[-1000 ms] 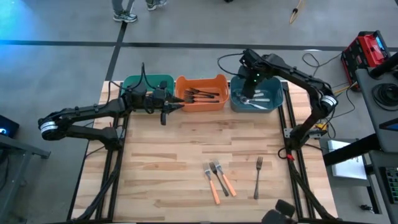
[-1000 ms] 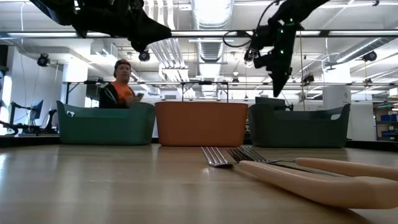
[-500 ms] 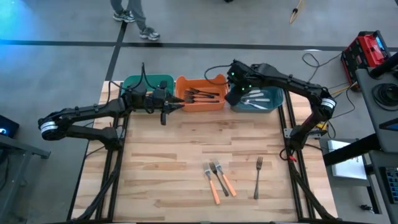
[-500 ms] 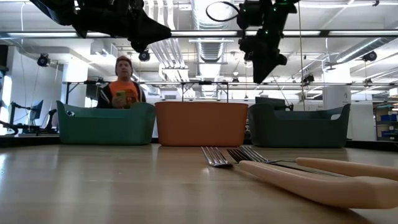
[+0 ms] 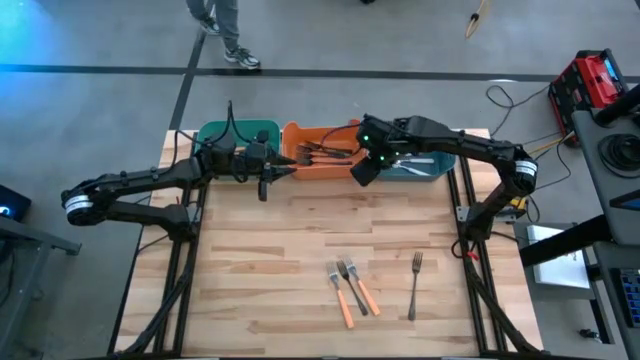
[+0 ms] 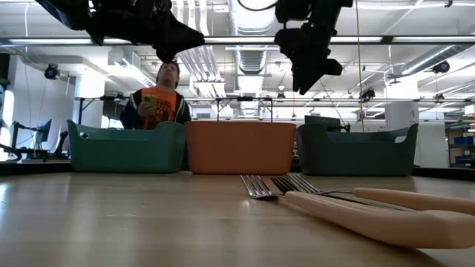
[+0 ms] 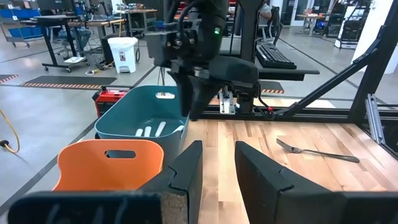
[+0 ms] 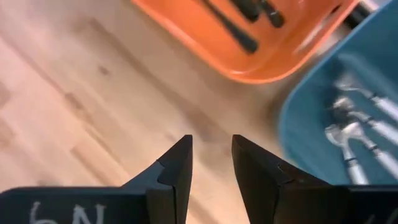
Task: Sort silverware by color (type)
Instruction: Put the black fork into the orange bin
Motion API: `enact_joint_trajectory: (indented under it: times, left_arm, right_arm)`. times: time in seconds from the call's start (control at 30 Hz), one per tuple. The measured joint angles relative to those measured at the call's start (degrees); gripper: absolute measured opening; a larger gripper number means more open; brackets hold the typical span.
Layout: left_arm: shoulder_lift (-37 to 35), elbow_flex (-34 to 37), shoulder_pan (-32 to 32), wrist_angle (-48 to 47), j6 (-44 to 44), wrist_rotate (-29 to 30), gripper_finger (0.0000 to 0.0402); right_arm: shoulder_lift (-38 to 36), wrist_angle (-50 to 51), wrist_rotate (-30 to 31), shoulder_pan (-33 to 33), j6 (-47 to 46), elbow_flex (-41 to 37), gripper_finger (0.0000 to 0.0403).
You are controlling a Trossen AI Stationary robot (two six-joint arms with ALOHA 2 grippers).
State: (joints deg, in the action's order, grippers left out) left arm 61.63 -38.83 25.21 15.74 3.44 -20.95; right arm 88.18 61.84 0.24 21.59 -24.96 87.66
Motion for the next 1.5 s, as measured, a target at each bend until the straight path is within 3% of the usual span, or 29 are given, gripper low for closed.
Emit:
enact_joint_trajectory:
  times: [0.43, 1.0, 1.5]
  left_arm:
    - [0.00, 0.00, -0.01, 0.00, 0.02, -0.01, 0.0077]
    - [0.00, 0.00, -0.01, -0.02, 0.03, -0.02, 0.0078]
    - [0.01, 0.00, -0.01, -0.39, -0.09, -0.02, 0.0078]
  right_arm:
    - [0.07, 1.11, -10.69, -5.87, -13.14, 0.00, 0.0118]
    - [0.09, 1.40, -9.34, -23.59, -32.07, -0.95, 0.0119]
    - [0.09, 2.75, -8.60, -30.93, -44.93, -6.53, 0.0114]
